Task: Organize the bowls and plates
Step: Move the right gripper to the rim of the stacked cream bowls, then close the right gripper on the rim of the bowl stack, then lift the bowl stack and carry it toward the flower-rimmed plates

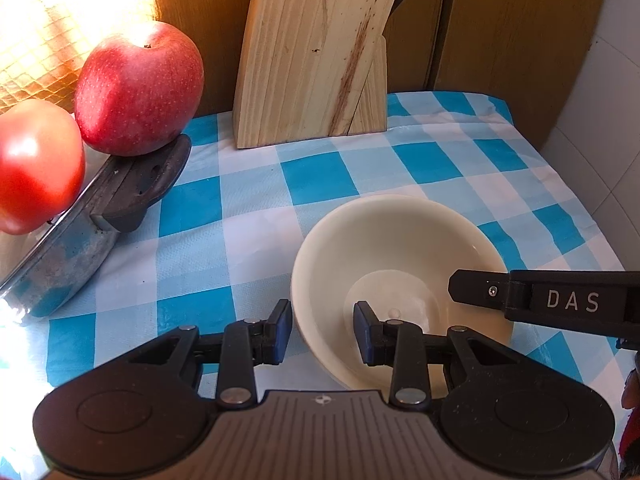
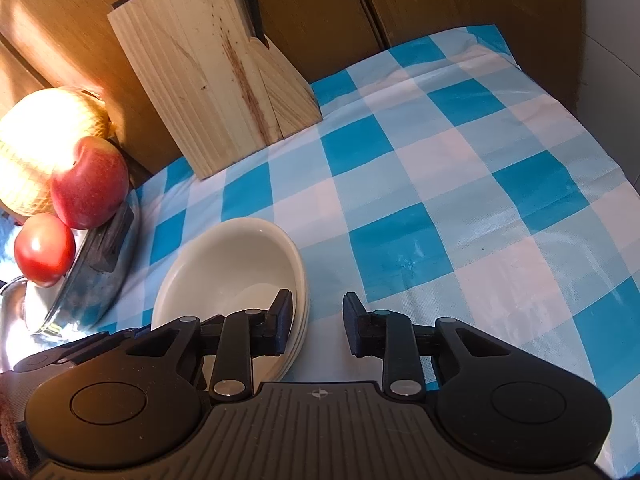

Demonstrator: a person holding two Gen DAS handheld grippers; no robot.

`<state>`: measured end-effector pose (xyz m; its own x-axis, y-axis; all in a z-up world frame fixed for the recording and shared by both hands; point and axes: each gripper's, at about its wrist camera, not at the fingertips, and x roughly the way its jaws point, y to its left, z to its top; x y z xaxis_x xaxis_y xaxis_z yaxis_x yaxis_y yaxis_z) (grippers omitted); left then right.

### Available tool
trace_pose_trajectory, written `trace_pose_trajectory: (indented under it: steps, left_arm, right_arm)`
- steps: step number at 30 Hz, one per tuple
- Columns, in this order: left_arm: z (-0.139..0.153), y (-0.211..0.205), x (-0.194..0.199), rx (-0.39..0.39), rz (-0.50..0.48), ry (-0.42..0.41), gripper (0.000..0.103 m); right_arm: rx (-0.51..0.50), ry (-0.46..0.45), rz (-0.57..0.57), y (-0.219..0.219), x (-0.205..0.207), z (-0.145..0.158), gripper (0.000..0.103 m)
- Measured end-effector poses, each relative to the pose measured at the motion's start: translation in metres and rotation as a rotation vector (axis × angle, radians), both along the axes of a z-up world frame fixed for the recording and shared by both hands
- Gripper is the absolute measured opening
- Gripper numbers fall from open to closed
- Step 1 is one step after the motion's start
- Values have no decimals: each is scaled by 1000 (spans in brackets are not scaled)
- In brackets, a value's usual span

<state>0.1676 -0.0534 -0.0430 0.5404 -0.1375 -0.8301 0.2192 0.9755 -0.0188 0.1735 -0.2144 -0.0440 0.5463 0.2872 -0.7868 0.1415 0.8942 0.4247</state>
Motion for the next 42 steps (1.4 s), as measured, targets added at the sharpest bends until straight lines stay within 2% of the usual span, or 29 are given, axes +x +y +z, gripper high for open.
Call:
trace_pose_trajectory:
  steps: [9,15,42]
  left_arm:
    - [0,-5,-4,26,-11,-19,27]
    - [2,-6,-4,19,-12,-11,26]
    - [39,-5,-21,-24,-5,-89,26]
  right_arm:
    - [-13,-3,49,12,-1,-1,18]
    - [-36,-16,46,13,-3,2,19]
    - [-25,-113,28,8,-19,34,20]
